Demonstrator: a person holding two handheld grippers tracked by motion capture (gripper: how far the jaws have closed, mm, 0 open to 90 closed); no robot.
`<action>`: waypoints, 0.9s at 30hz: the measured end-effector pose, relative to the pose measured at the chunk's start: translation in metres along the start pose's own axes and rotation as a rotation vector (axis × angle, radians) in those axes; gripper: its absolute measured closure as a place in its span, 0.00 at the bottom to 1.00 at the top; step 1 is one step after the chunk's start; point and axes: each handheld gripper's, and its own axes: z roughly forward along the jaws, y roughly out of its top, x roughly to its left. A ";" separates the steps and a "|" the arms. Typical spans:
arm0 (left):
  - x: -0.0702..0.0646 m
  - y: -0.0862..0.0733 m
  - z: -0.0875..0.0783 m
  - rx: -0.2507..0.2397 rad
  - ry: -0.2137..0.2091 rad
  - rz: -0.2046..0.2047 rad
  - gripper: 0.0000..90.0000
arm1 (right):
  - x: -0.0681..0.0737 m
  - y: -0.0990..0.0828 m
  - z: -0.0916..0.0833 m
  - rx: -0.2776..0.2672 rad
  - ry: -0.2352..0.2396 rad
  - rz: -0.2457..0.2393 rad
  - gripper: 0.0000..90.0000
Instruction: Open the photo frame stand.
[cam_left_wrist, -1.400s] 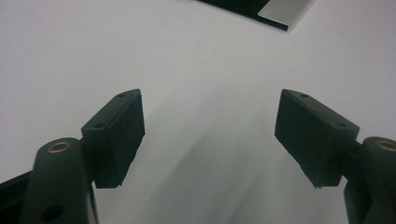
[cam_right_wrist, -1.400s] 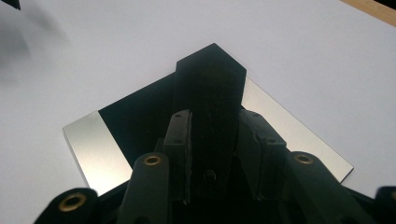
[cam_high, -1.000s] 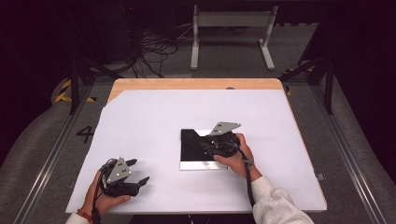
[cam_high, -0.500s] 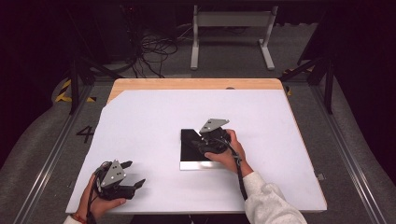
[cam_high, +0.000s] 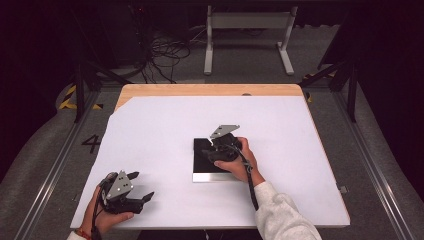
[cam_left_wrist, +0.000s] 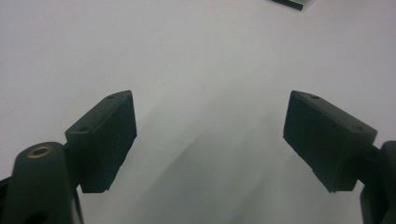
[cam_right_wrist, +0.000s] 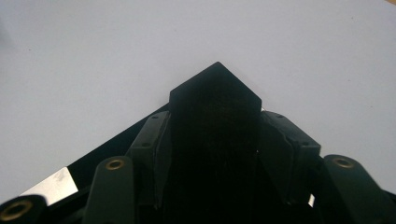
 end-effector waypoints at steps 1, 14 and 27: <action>-0.001 0.000 0.000 0.002 0.000 0.001 0.20 | 0.000 0.000 0.002 0.006 0.000 -0.001 0.48; -0.004 0.000 0.005 0.018 -0.018 0.020 0.19 | 0.003 0.000 0.017 0.050 0.001 0.012 0.38; -0.005 0.001 0.006 0.019 -0.030 0.025 0.19 | 0.002 0.003 0.027 0.089 -0.044 0.030 0.29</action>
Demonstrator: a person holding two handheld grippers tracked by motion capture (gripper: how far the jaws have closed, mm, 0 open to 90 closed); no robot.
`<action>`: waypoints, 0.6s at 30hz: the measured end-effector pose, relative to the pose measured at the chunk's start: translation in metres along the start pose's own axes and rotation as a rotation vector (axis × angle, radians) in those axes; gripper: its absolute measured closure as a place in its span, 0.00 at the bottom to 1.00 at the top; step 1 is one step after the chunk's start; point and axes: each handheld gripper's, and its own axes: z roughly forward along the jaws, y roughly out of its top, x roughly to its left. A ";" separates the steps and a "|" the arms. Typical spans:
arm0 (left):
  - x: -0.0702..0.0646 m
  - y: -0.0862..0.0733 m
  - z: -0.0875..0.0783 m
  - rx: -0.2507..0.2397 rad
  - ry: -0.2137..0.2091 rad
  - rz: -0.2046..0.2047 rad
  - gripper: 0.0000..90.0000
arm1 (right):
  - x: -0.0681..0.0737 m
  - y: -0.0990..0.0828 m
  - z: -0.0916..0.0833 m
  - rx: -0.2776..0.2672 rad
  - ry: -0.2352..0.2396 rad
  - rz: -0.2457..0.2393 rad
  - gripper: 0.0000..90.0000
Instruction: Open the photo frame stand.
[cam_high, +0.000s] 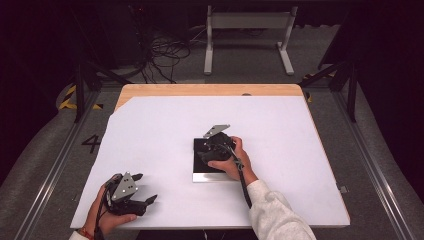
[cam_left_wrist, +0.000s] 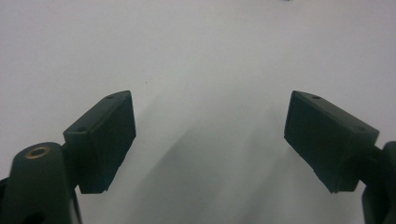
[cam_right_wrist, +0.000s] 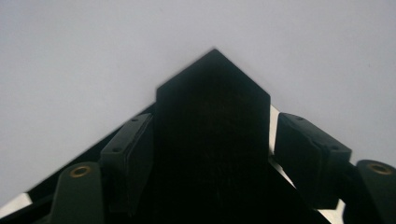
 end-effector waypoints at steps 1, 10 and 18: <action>0.000 0.000 0.000 0.001 0.000 -0.001 0.19 | -0.001 -0.001 0.000 -0.006 0.010 0.018 0.29; 0.000 0.001 0.001 0.002 -0.002 0.003 0.19 | 0.001 0.000 0.001 -0.011 0.013 0.009 0.36; 0.001 0.000 0.001 0.002 0.000 -0.004 0.19 | 0.001 0.001 0.000 -0.009 0.011 0.008 0.36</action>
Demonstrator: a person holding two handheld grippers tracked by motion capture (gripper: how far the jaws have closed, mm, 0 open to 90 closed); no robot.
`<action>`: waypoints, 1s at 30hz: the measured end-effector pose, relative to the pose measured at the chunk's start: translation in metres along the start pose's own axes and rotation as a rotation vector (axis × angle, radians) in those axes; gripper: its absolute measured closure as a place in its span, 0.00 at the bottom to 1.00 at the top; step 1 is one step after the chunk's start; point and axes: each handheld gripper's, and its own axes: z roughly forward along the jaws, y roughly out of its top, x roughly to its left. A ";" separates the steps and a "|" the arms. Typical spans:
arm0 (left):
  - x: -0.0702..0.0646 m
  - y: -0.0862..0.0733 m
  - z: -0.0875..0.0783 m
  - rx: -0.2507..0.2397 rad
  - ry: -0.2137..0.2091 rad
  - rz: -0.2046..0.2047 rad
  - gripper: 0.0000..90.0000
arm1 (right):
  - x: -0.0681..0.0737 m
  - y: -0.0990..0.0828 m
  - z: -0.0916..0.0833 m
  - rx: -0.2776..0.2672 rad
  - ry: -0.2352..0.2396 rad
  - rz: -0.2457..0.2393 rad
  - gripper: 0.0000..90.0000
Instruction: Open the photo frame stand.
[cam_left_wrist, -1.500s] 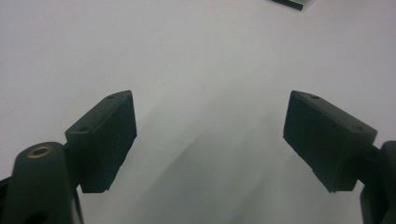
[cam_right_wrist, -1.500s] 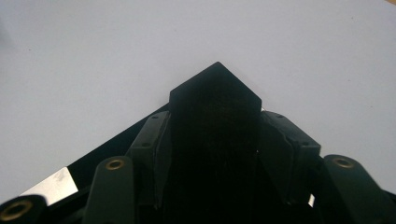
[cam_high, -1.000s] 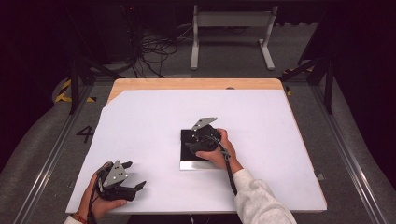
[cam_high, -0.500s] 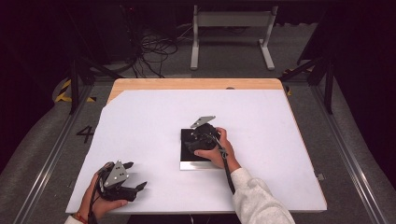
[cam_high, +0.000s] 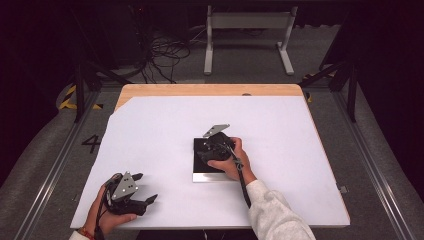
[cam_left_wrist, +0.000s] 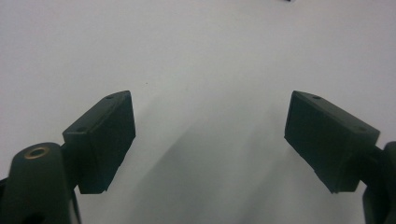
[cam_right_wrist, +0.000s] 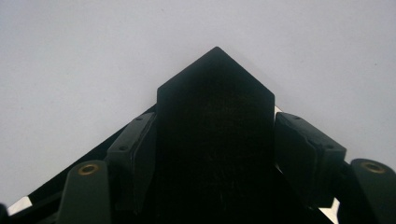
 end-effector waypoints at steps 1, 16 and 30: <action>0.000 0.000 0.000 0.001 0.002 0.000 0.19 | 0.000 0.000 0.000 0.000 0.000 0.000 0.36; 0.003 0.001 0.002 -0.002 0.006 -0.010 0.18 | 0.002 0.001 -0.004 -0.003 -0.010 0.003 0.37; 0.003 0.001 0.001 -0.010 0.000 -0.014 0.17 | 0.002 0.004 0.006 -0.003 -0.018 0.021 0.33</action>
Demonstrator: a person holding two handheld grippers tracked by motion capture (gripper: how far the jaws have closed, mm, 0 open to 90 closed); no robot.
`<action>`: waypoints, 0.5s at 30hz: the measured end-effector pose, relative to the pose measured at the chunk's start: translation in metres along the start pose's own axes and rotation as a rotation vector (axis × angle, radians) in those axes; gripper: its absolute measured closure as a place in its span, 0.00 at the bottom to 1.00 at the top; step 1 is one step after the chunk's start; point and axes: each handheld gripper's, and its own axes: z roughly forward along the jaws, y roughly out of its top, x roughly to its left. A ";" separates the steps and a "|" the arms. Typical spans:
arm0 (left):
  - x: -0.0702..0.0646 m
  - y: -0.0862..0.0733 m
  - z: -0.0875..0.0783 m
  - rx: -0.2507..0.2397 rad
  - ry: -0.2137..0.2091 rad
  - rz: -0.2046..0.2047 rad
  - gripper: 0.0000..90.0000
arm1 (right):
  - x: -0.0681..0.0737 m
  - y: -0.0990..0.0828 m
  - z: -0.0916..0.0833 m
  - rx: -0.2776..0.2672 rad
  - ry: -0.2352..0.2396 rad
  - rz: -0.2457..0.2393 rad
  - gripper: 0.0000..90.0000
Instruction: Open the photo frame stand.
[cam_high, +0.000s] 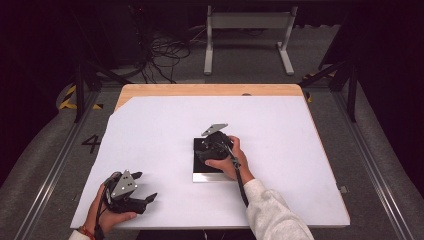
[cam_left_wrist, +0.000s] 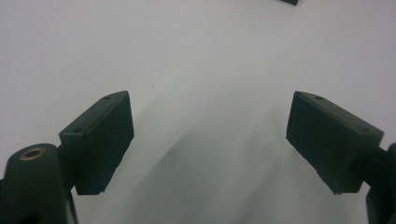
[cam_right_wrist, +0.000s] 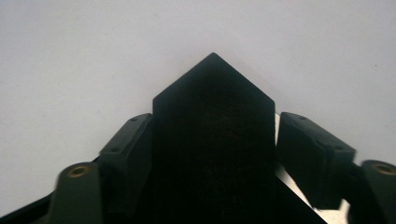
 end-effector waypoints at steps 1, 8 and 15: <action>0.000 0.000 0.000 0.000 0.001 0.000 0.17 | 0.001 0.000 0.000 0.003 -0.007 0.001 0.34; -0.001 0.002 0.002 0.000 0.002 -0.006 0.18 | 0.000 0.001 0.000 0.003 -0.004 -0.001 0.34; 0.002 0.012 0.011 -0.012 0.005 -0.018 0.19 | 0.000 0.001 0.000 0.003 -0.003 0.000 0.34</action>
